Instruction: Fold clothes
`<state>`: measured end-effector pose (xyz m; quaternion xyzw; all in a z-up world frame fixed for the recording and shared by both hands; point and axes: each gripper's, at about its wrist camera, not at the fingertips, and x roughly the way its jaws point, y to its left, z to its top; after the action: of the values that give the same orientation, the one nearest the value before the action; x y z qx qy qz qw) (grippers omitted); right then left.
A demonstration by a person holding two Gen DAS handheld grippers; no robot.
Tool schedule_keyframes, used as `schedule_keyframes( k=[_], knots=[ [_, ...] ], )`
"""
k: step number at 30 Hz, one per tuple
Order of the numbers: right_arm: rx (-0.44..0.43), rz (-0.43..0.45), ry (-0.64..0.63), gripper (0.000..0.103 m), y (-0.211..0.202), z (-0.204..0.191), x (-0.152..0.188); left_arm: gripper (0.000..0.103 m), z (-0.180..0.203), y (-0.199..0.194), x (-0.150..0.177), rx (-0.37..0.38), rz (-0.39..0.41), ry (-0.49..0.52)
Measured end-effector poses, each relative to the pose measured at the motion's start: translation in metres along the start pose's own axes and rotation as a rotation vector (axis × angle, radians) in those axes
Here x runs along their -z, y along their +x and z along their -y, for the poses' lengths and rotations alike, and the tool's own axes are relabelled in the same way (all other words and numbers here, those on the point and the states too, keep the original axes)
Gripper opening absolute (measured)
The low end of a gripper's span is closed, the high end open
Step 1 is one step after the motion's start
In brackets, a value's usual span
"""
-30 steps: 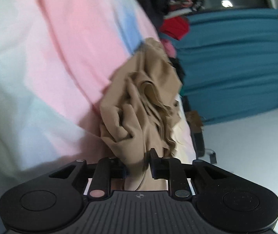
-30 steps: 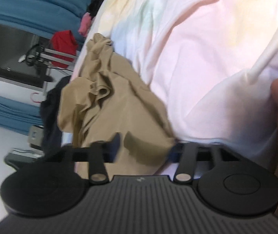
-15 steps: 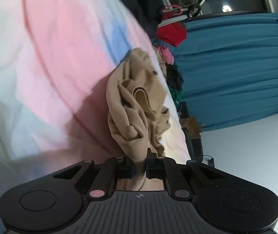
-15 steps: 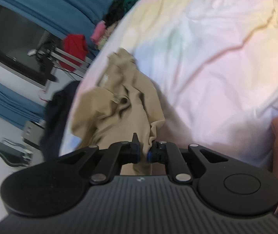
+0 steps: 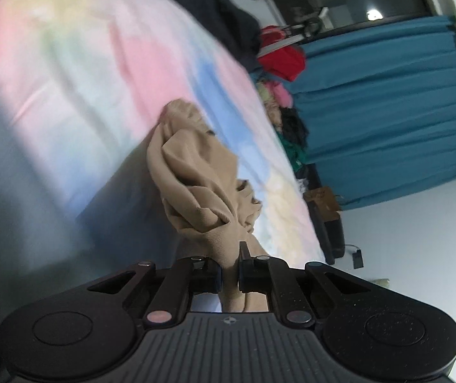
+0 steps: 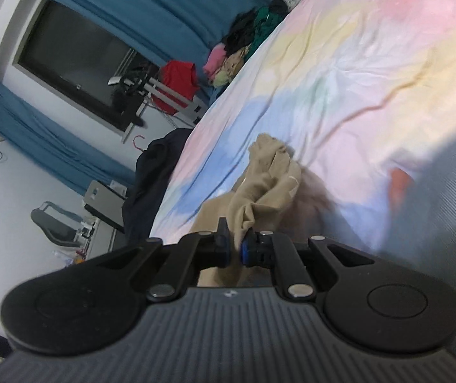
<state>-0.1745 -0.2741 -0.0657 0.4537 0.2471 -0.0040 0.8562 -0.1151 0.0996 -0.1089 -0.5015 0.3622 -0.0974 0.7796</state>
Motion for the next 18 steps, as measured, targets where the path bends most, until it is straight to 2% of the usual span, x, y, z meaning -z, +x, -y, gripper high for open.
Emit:
schedule_keyframes(
  k=[3,5,11,13,18],
  knots=[
    [0.004,0.04,0.018,0.01,-0.017,0.007,0.013,0.009,-0.01,-0.014,0.008,0.001,-0.008,-0.059],
    [0.0,0.054,0.018,0.01,-0.01,0.005,0.008,0.009,-0.007,-0.009,-0.003,0.009,-0.01,-0.061],
    [-0.008,0.084,0.031,0.01,0.044,-0.021,-0.023,0.01,0.035,0.047,-0.062,-0.034,0.014,-0.031],
    [0.005,0.081,0.041,0.01,0.072,-0.03,-0.035,0.01,0.048,0.069,-0.084,-0.074,0.029,-0.008],
    [0.061,0.076,0.02,0.01,0.144,-0.046,-0.057,0.01,0.064,0.136,-0.136,-0.235,0.043,0.084]
  ],
)
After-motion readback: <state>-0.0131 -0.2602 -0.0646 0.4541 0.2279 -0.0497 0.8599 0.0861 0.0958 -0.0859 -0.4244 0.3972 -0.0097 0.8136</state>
